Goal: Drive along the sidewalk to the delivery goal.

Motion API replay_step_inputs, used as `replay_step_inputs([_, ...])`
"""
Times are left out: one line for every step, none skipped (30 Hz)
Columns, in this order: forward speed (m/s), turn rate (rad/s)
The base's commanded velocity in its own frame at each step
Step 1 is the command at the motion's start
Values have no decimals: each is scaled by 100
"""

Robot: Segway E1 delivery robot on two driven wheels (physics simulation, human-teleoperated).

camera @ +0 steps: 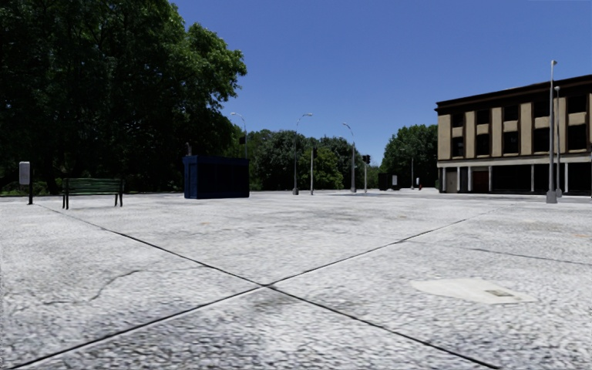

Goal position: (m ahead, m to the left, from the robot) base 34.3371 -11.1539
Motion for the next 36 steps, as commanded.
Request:
replay_step_inputs([200, 0])
replay_step_inputs([200, 0])
replay_step_inputs([200, 0])
replay_step_inputs([200, 0])
replay_step_inputs([200, 0])
replay_step_inputs([200, 0])
replay_step_inputs([200, 0])
replay_step_inputs([200, 0])
replay_step_inputs([200, 0])
replay_step_inputs([200, 0])
replay_step_inputs([200, 0])
replay_step_inputs([200, 0])
replay_step_inputs([200, 0])
replay_step_inputs([200, 0])
replay_step_inputs([200, 0])
replay_step_inputs([200, 0])
replay_step_inputs([200, 0])
replay_step_inputs([200, 0])
replay_step_inputs([200, 0])
replay_step_inputs([200, 0])
replay_step_inputs([200, 0])
replay_step_inputs([200, 0])
replay_step_inputs([200, 0])
replay_step_inputs([200, 0])
replay_step_inputs([200, 0])
replay_step_inputs([200, 0])
replay_step_inputs([200, 0])
replay_step_inputs([200, 0])
replay_step_inputs([200, 0])
replay_step_inputs([200, 0])
replay_step_inputs([200, 0])
replay_step_inputs([200, 0])
replay_step_inputs([200, 0])
replay_step_inputs([200, 0])
replay_step_inputs([200, 0])
replay_step_inputs([200, 0])
